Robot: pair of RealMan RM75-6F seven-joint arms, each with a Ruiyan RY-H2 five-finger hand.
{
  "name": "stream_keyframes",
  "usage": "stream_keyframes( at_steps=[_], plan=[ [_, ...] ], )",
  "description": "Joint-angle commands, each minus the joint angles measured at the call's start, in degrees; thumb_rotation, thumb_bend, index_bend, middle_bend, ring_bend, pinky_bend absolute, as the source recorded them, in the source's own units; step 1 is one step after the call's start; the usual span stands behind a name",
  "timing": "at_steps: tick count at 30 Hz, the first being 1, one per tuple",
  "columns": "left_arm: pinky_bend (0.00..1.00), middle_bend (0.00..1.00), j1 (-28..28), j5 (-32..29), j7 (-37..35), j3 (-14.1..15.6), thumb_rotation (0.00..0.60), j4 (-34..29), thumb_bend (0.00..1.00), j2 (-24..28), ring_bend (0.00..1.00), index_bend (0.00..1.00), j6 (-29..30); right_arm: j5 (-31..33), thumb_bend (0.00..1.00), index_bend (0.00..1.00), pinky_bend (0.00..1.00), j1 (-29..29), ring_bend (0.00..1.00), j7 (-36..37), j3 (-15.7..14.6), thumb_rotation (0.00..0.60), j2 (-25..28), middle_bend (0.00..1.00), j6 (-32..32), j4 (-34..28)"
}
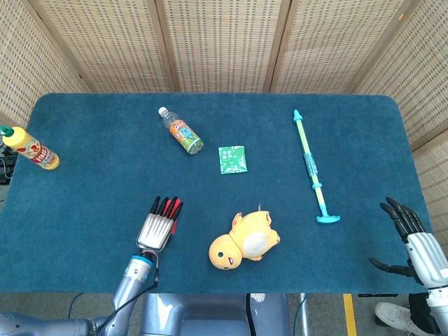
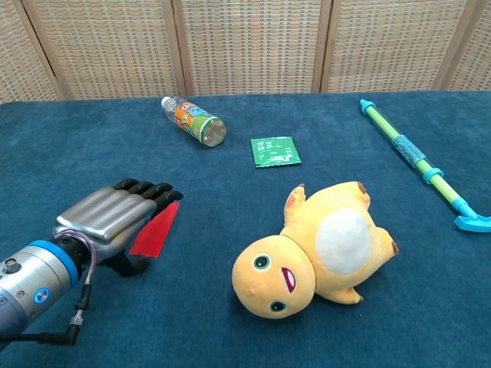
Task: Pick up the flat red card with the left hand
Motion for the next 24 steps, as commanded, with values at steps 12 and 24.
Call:
stream_keyframes(
  at_steps=[12, 24],
  plan=[
    [0.0, 0.0, -1.66, -0.57, -0.46, -2.32, 0.6, 4.45, 0.34, -1.04, 0.0, 0.0, -0.14, 0.08, 0.0, 0.0, 0.0, 0.14, 0.0, 0.12, -0.03, 0.6, -0.07, 0.0, -0.32, 0.12],
    [0.0, 0.0, -1.31, 0.81, -2.99, -1.63, 0.6, 2.71, 0.46, 1.11, 0.0, 0.0, 0.37, -0.16, 0.0, 0.0, 0.0, -0.05, 0.0, -0.28, -0.14, 0.6, 0.0, 0.0, 0.05, -0.18]
  ],
)
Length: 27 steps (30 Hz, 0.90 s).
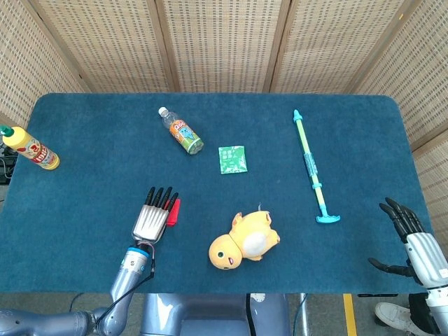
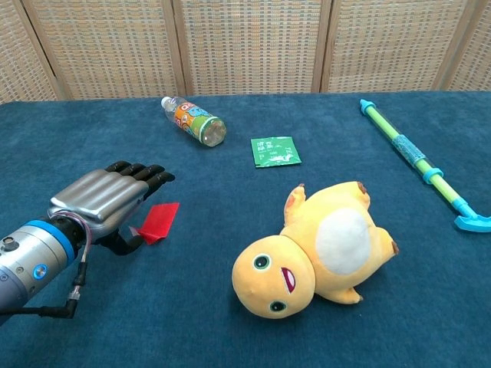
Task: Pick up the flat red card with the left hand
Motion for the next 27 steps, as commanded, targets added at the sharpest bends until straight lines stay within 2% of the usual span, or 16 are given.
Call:
stream_keyframes(
  at_steps=[1, 2, 8, 20, 27],
  plan=[
    [0.0, 0.0, 0.08, 0.31, -0.5, 0.07, 0.6, -0.06, 0.48, 0.18, 0.0, 0.0, 0.21, 0.03, 0.0, 0.0, 0.0, -0.01, 0.0, -0.05, 0.02, 0.6, 0.01, 0.0, 0.02, -0.05],
    [0.0, 0.0, 0.09, 0.48, -0.76, 0.09, 0.6, -0.1, 0.51, 0.28, 0.0, 0.0, 0.27, 0.08, 0.0, 0.0, 0.0, 0.0, 0.0, -0.07, 0.03, 0.6, 0.01, 0.0, -0.03, -0.07],
    [0.0, 0.0, 0.22, 0.78, -1.6, 0.26, 0.6, -0.26, 0.56, 0.8, 0.0, 0.0, 0.31, 0.11, 0.0, 0.0, 0.0, 0.01, 0.0, -0.13, 0.03, 0.6, 0.02, 0.0, -0.08, -0.09],
    [0.0, 0.0, 1.25, 0.81, -3.88, 1.21, 0.6, -2.87, 0.55, 2.77, 0.0, 0.0, 0.08, 0.13, 0.0, 0.0, 0.0, -0.03, 0.0, -0.32, 0.03, 0.6, 0.07, 0.0, -0.03, -0.26],
    [0.0, 0.0, 2.17, 2.75, -4.72, 3.48, 0.6, -5.62, 0.52, 5.56, 0.0, 0.0, 0.33, 0.08, 0.0, 0.0, 0.0, -0.13, 0.0, -0.2, 0.03, 0.6, 0.14, 0.0, 0.17, -0.29]
  ],
)
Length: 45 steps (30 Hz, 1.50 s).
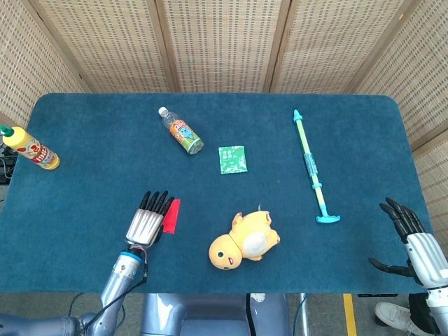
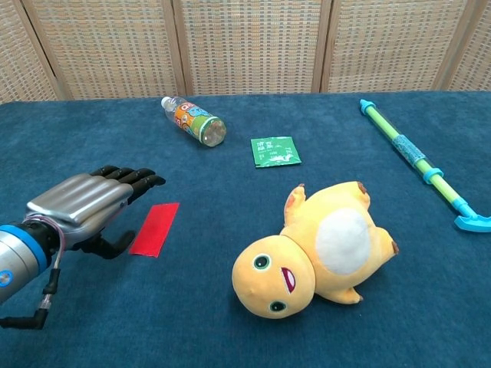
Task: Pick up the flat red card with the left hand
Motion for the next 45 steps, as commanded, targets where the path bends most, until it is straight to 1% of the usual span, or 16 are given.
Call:
stream_keyframes(
  at_steps=[1, 5, 6, 15, 20, 23, 29, 40, 45],
  plan=[
    [0.0, 0.0, 0.42, 1.2, -0.1, 1.15, 0.6, -0.54, 0.51, 0.82, 0.0, 0.0, 0.31, -0.1, 0.0, 0.0, 0.0, -0.09, 0.0, -0.01, -0.03, 0.6, 0.04, 0.0, 0.19, -0.06],
    [0.0, 0.0, 0.77, 2.06, 0.46, 1.82, 0.6, -0.32, 0.36, 0.95, 0.0, 0.0, 0.9, -0.11, 0.0, 0.0, 0.0, -0.12, 0.0, -0.09, -0.04, 0.6, 0.05, 0.0, 0.21, -0.14],
    [0.0, 0.0, 0.82, 2.21, 0.42, 1.82, 0.6, -0.23, 0.35, 0.88, 0.0, 0.0, 1.0, -0.12, 0.0, 0.0, 0.0, -0.12, 0.0, -0.11, -0.04, 0.6, 0.05, 0.0, 0.21, -0.16],
    [0.0, 0.0, 1.17, 2.75, -0.04, 1.85, 0.6, 0.08, 0.34, 0.37, 0.0, 0.0, 0.98, -0.05, 0.0, 0.0, 0.0, -0.11, 0.0, -0.11, 0.02, 0.6, 0.02, 0.0, 0.2, -0.18],
    [0.0, 0.0, 1.34, 2.57, 0.24, 1.64, 0.6, 1.39, 0.34, -0.87, 0.0, 0.0, 1.05, -0.17, 0.0, 0.0, 0.0, -0.13, 0.0, -0.09, -0.02, 0.6, 0.04, 0.0, 0.26, -0.17],
    [0.0, 0.0, 1.23, 2.21, 0.74, 1.07, 0.6, 3.1, 0.34, -2.33, 0.0, 0.0, 1.12, -0.18, 0.0, 0.0, 0.0, -0.12, 0.0, -0.03, -0.01, 0.6, 0.03, 0.0, 0.26, -0.18],
    [0.0, 0.0, 0.82, 0.76, 1.48, 0.09, 0.6, 4.34, 0.34, -3.73, 0.0, 0.0, 0.05, -0.04, 0.0, 0.0, 0.0, -0.03, 0.0, 0.3, 0.04, 0.6, 0.03, 0.0, 0.08, 0.0],
    [0.0, 0.0, 0.19, 0.67, 2.65, -0.27, 0.6, 6.98, 0.34, -5.69, 0.0, 0.0, -0.44, -0.13, 0.0, 0.0, 0.0, 0.11, 0.0, 0.5, -0.05, 0.6, 0.02, 0.0, -0.19, 0.04],
    [0.0, 0.0, 0.05, 0.38, 2.81, -0.77, 0.6, 8.48, 0.39, -6.5, 0.0, 0.0, -0.47, -0.18, 0.0, 0.0, 0.0, 0.18, 0.0, 0.27, -0.11, 0.6, -0.07, 0.0, -0.36, 0.02]
  ],
)
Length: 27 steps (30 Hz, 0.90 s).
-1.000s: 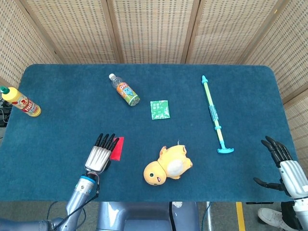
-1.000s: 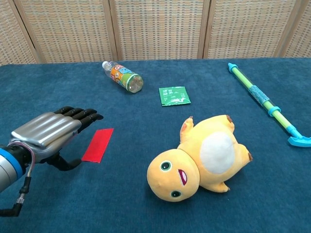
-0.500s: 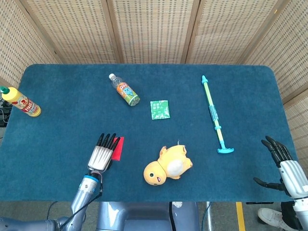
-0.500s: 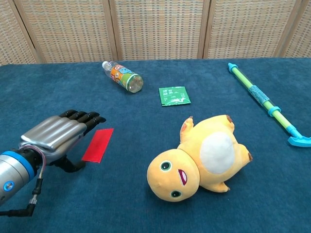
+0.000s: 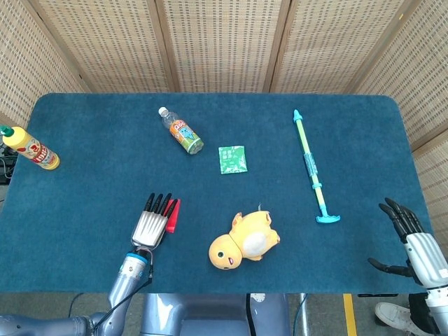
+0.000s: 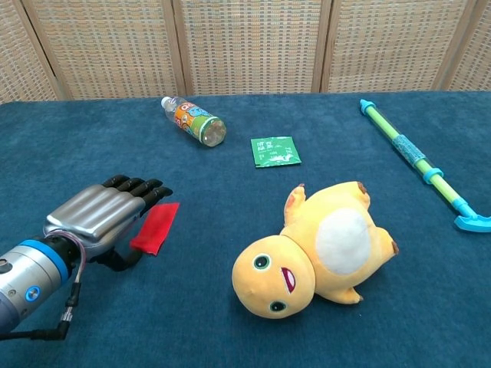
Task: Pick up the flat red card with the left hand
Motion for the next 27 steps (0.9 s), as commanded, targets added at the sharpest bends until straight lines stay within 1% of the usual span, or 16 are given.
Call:
stream_keyframes(
  at_steps=[1, 7, 8, 10, 11, 14, 16, 24, 27],
  plan=[
    [0.0, 0.0, -0.11, -0.12, -0.05, -0.23, 0.6, 0.44, 0.4, -0.22, 0.0, 0.0, -0.16, -0.03, 0.0, 0.0, 0.0, 0.02, 0.0, -0.12, 0.0, 0.6, -0.04, 0.0, 0.0, -0.04],
    [0.0, 0.0, -0.12, 0.67, -1.35, -0.44, 0.6, 0.5, 0.4, -0.36, 0.0, 0.01, 0.06, -0.12, 0.0, 0.0, 0.0, 0.03, 0.0, -0.23, -0.06, 0.6, -0.04, 0.0, -0.02, -0.14],
    [0.0, 0.0, -0.14, 1.21, -1.85, -0.44, 0.6, 0.59, 0.4, -0.45, 0.0, 0.04, 0.3, -0.14, 0.0, 0.0, 0.0, 0.03, 0.0, -0.24, -0.06, 0.6, -0.03, 0.0, 0.02, -0.17],
    [0.0, 0.0, -0.08, 1.91, -2.66, -0.34, 0.6, 0.73, 0.4, -0.6, 0.0, 0.15, 0.6, -0.15, 0.0, 0.0, 0.0, 0.04, 0.0, -0.25, -0.07, 0.6, -0.02, 0.0, 0.0, -0.19],
    [0.0, 0.0, -0.04, 2.06, -2.83, -0.3, 0.6, 0.79, 0.4, -0.65, 0.0, 0.21, 0.66, -0.14, 0.0, 0.0, 0.0, 0.04, 0.0, -0.25, -0.08, 0.6, -0.02, 0.0, -0.01, -0.18],
    [0.0, 0.0, 0.03, 2.46, -3.28, -0.28, 0.6, 1.14, 0.4, -0.88, 0.0, 0.37, 0.74, -0.06, 0.0, 0.0, 0.0, 0.02, 0.0, -0.11, -0.05, 0.6, 0.0, 0.0, 0.03, -0.16],
    [0.0, 0.0, 0.04, 2.49, -3.21, -0.33, 0.6, 1.41, 0.4, -1.0, 0.0, 0.44, 0.72, -0.04, 0.0, 0.0, 0.0, 0.01, 0.0, 0.02, -0.03, 0.6, -0.01, 0.0, 0.08, -0.09],
    [0.0, 0.0, 0.14, 2.56, -3.18, -0.54, 0.6, 1.73, 0.4, -1.17, 0.0, 0.49, 0.64, 0.0, 0.0, 0.0, 0.0, 0.06, 0.0, -0.13, -0.03, 0.6, -0.07, 0.0, -0.03, -0.09],
    [0.0, 0.0, 0.21, 2.52, -3.26, -0.63, 0.6, 1.73, 0.4, -1.07, 0.0, 0.5, 0.57, 0.02, 0.0, 0.0, 0.0, 0.04, 0.0, -0.14, -0.03, 0.6, -0.07, 0.0, 0.0, -0.14]
  ],
)
